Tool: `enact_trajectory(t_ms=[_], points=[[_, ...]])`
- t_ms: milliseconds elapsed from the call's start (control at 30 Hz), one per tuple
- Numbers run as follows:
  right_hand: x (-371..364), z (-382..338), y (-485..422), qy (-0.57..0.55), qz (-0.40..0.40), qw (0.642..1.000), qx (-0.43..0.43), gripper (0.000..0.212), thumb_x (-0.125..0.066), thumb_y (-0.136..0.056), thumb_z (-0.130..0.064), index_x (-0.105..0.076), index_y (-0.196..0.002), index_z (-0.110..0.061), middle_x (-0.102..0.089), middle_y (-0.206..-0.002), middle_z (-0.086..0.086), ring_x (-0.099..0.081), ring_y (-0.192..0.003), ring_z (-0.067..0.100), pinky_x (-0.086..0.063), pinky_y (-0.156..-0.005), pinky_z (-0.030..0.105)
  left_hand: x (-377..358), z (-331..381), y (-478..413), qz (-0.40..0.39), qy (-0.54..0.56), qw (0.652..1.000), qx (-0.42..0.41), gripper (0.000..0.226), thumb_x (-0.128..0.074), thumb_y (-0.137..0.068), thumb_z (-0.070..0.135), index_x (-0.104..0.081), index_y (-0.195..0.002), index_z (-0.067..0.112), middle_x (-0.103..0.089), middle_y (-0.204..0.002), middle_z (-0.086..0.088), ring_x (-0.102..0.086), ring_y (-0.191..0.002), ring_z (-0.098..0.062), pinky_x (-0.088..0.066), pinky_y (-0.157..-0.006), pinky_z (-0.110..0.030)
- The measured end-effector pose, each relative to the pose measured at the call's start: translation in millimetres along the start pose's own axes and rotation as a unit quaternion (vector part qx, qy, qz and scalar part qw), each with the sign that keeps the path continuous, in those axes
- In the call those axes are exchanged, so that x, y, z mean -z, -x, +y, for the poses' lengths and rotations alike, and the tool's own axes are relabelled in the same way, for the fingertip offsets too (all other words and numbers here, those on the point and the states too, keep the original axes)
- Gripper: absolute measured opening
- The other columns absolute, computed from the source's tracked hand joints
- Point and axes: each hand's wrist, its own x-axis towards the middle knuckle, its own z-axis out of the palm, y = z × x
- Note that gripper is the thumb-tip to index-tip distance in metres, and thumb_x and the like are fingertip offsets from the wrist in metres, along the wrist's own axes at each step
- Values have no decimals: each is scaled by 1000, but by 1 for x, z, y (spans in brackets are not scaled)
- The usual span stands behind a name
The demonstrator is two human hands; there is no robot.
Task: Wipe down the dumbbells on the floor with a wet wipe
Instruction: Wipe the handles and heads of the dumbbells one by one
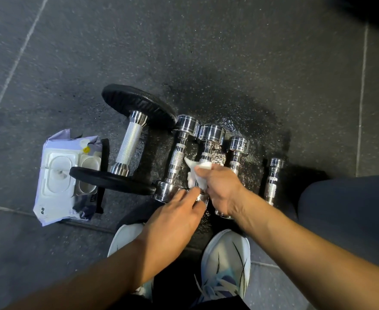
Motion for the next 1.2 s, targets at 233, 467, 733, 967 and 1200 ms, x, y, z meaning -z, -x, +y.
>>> enact_trajectory(t_ms=[233, 467, 733, 967, 1200], points=[[-2, -32, -8, -40, 46, 997, 46, 21, -63, -98, -9, -64, -118, -3, -71, -117, 17, -67, -113, 36, -51, -104, 56, 3, 0, 1, -17, 5, 1000, 3, 50, -82, -62, 2, -60, -103, 19, -46, -119, 0, -52, -102, -20, -55, -57, -30], [-5, -4, 13, 26, 141, 970, 194, 31, -70, -97, -12, -43, -111, -19, -62, -100, 2, -64, -82, 19, -52, -65, 28, 9, 2, 2, -7, 5, 1000, -9, 38, -69, -77, 1, -58, -109, 17, -43, -126, -1, -49, -109, -20, -53, -64, -30], [1, 2, 28, 308, 144, 909, 241, 33, -55, -105, -32, -47, -132, -15, -48, -127, 11, -55, -84, 6, -37, -52, -3, 13, 3, 3, -5, 7, 1000, -20, 49, -67, -76, 2, -59, -121, 19, -44, -122, 0, -49, -110, -19, -54, -71, -27], [-7, -13, 31, 211, 74, 968, 112, 15, -48, -109, -30, -52, -102, -17, -61, -93, -5, -62, -92, 8, -56, -79, 32, 16, 4, 3, -22, 0, 1000, -11, 41, -65, -79, 1, -58, -116, 16, -43, -125, -2, -49, -111, -21, -53, -68, -31], [-12, -42, 17, -19, 46, 998, 40, 23, -47, -106, -17, -59, -119, -2, -64, -131, 21, -61, -119, 36, -49, -105, 57, 19, 5, 3, -22, 2, 1000, -12, 48, -56, -86, -4, -49, -129, 15, -32, -137, -2, -39, -123, -21, -51, -80, -32]])
